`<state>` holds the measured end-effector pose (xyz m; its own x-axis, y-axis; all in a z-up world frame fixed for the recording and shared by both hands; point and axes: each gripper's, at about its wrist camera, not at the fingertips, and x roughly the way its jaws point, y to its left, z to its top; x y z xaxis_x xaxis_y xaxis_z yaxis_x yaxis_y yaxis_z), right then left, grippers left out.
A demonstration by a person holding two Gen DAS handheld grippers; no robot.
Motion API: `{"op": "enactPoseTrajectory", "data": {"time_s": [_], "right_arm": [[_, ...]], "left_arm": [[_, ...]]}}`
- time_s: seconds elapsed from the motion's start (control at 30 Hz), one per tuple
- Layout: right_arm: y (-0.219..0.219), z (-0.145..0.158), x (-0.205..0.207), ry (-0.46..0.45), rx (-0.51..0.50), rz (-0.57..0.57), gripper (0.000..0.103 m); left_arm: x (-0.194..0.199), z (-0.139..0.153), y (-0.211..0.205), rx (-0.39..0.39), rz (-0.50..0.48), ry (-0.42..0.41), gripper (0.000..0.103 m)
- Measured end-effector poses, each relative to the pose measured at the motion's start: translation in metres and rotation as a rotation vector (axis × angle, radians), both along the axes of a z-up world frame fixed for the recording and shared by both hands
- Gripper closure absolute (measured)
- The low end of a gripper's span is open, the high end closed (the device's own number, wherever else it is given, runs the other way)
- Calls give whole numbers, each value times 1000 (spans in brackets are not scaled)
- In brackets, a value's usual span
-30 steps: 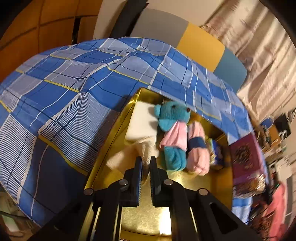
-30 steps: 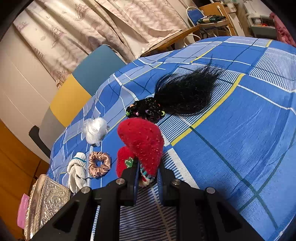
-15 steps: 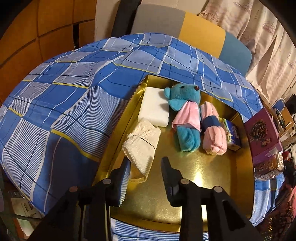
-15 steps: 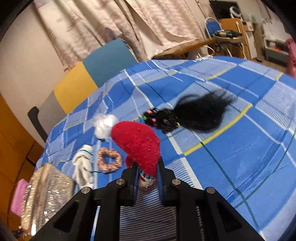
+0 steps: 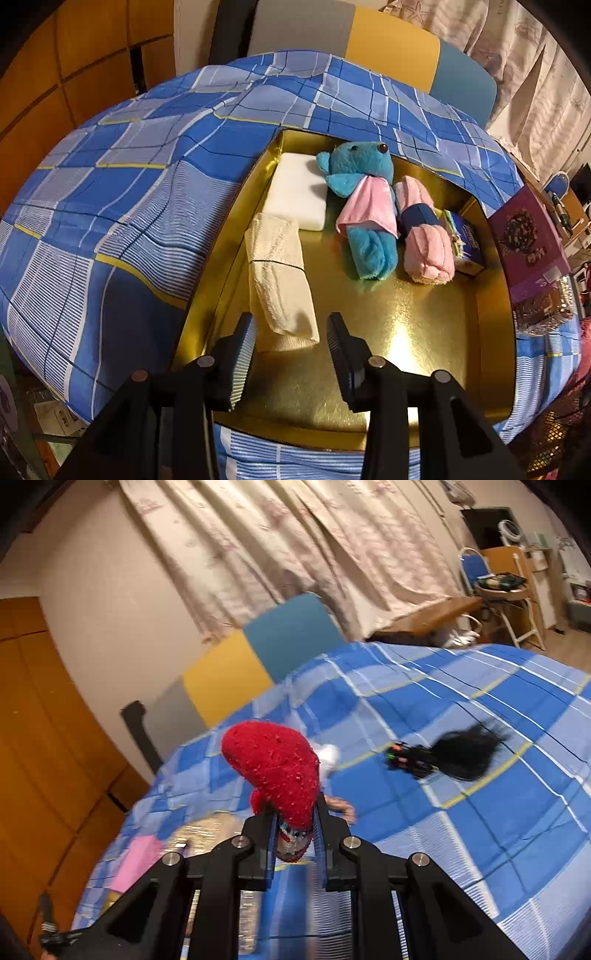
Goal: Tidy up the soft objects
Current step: 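Carry the cream cloth into the gold tray and release it with the left tool, then lower the red-hatted doll into the tray beside the cloth and open the right tool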
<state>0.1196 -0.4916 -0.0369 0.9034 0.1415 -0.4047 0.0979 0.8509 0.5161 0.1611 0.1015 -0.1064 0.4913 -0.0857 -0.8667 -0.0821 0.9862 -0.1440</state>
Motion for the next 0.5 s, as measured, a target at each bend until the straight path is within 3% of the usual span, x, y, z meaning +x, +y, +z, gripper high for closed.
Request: {"op": "enactPoseTrajectory", "data": {"time_s": [0.3, 0.5], "right_arm": [[66, 37, -6, -78, 23, 170, 86], [145, 59, -1, -68, -1, 374, 86]], "left_arm": [[-16, 18, 17, -81, 47, -95, 63], [-30, 30, 25, -101, 72, -186, 63]]}}
